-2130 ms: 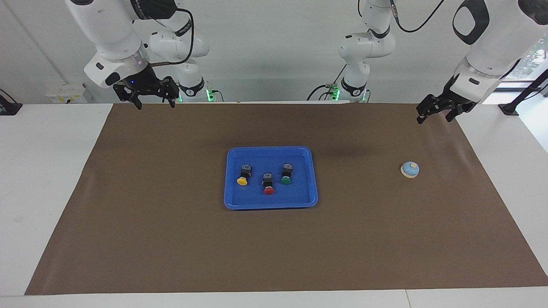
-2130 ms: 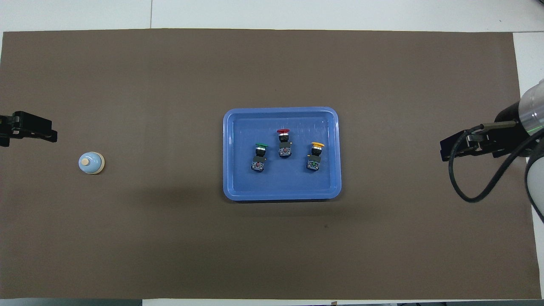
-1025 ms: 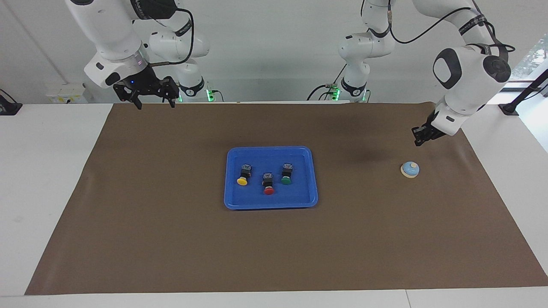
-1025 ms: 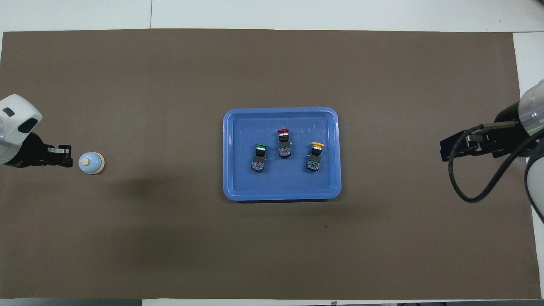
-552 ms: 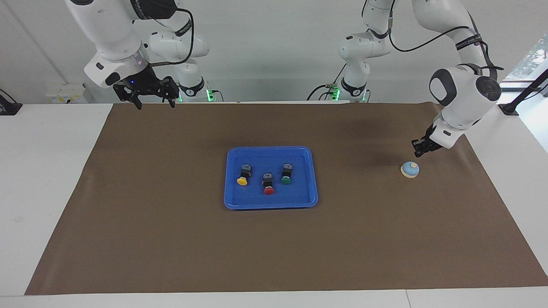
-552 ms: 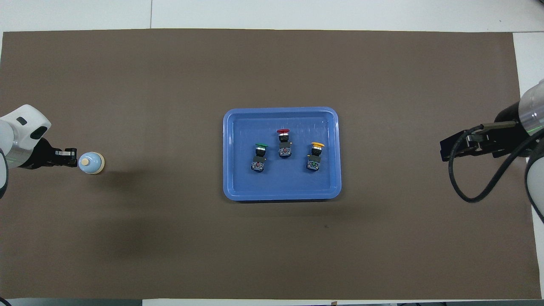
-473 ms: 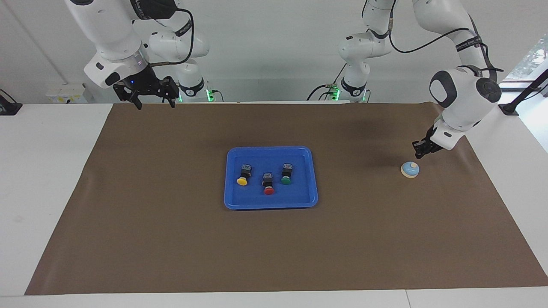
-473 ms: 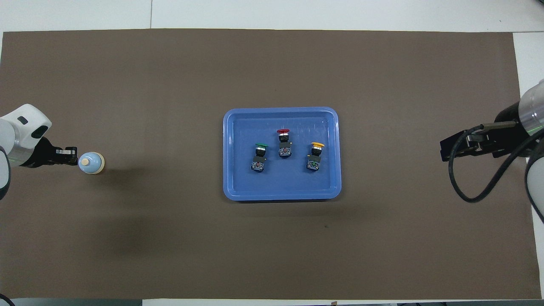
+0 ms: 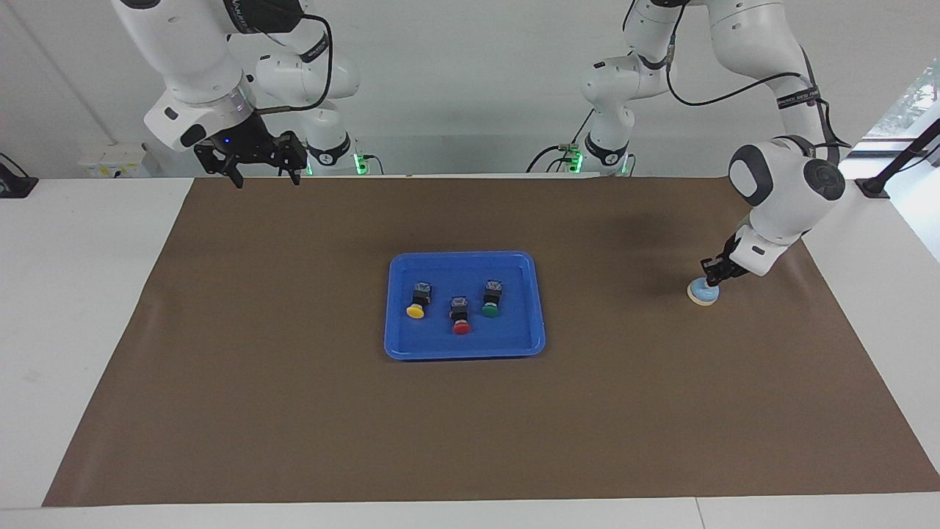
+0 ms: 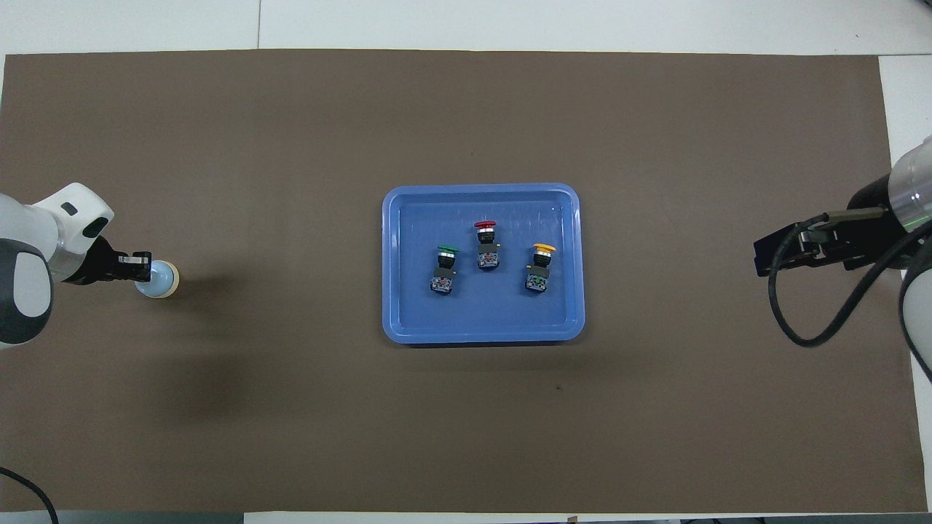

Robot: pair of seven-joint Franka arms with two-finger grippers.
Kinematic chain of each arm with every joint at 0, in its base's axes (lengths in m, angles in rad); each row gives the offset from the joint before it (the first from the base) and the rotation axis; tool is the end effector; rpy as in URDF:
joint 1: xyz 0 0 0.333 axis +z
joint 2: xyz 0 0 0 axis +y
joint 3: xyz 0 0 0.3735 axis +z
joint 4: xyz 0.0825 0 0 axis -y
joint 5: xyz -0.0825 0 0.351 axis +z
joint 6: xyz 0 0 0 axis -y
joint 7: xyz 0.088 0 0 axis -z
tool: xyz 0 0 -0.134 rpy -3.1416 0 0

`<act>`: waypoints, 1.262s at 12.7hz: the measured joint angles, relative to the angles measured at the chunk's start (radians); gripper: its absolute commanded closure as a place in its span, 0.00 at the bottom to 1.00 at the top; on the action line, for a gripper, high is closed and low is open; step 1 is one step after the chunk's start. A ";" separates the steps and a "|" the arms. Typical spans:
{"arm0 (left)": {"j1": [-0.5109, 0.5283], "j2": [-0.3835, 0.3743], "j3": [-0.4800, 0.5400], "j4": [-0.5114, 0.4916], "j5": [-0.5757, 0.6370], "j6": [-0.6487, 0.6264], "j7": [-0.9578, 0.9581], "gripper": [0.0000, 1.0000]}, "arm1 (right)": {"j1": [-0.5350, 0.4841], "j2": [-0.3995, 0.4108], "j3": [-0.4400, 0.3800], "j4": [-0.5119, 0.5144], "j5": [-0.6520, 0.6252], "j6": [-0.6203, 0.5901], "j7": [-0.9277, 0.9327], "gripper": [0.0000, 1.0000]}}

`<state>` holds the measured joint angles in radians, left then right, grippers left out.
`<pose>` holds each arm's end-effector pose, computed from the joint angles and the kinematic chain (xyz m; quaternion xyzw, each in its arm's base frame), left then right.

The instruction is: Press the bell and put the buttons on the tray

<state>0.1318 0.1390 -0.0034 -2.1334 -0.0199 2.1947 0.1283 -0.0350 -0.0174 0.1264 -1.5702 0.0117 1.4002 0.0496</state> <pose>0.5279 0.0671 0.3875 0.9992 0.0062 -0.0375 0.0130 0.4898 0.0473 0.6508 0.9968 0.0213 -0.0764 0.0007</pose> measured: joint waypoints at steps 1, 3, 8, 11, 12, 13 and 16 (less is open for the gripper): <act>0.000 -0.006 0.000 -0.005 0.000 0.008 0.007 1.00 | 0.000 0.000 0.000 0.000 0.000 0.000 0.000 0.00; 0.001 -0.007 0.000 -0.006 0.000 0.009 0.012 1.00 | 0.000 0.000 0.000 0.000 0.000 0.000 0.000 0.00; -0.004 -0.016 -0.009 0.241 0.000 -0.336 0.013 0.01 | 0.000 0.000 0.000 0.000 0.000 0.000 0.000 0.00; -0.033 -0.079 -0.018 0.362 0.000 -0.501 -0.035 0.00 | 0.000 0.000 0.000 0.000 0.000 0.000 0.000 0.00; -0.049 -0.108 -0.019 0.370 0.000 -0.540 -0.069 0.00 | 0.000 0.000 0.000 0.000 0.000 0.000 0.000 0.00; -0.063 -0.134 -0.022 0.379 0.000 -0.587 -0.110 0.00 | 0.000 0.000 0.000 0.000 0.000 0.000 0.000 0.00; -0.084 -0.173 -0.020 0.414 0.000 -0.695 -0.172 0.00 | 0.000 0.000 0.000 0.000 0.000 0.000 0.000 0.00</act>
<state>0.0480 -0.0339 -0.0238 -1.7191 -0.0198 1.4999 -0.0442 -0.0349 -0.0174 0.1264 -1.5702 0.0117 1.4002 0.0496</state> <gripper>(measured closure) 0.031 0.000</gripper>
